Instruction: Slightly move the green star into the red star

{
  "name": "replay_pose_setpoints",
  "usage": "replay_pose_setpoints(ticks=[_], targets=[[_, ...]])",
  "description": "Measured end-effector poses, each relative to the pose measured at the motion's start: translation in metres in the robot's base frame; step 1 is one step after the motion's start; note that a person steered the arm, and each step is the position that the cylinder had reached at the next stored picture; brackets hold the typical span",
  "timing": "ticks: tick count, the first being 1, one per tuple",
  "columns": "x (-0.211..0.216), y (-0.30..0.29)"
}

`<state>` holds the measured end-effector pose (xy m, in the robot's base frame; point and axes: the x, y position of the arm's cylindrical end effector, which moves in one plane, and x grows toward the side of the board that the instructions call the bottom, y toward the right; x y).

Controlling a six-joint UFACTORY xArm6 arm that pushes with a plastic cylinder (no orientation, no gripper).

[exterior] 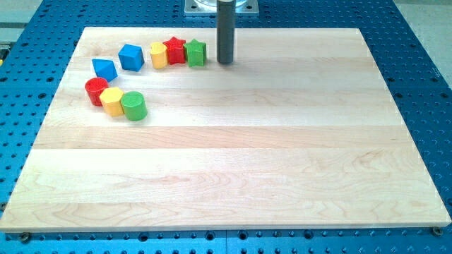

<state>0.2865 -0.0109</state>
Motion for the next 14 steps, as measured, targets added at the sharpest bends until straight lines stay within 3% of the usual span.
replay_pose_setpoints(ticks=[2, 4, 5, 6, 7, 8, 10, 11, 13, 14], targets=[[0.013, -0.077], [0.015, -0.038], [0.027, -0.054], [0.051, -0.11], [0.006, -0.076], [-0.001, -0.072], [-0.06, -0.027], [-0.093, -0.08], [-0.056, -0.167], [-0.054, -0.117]])
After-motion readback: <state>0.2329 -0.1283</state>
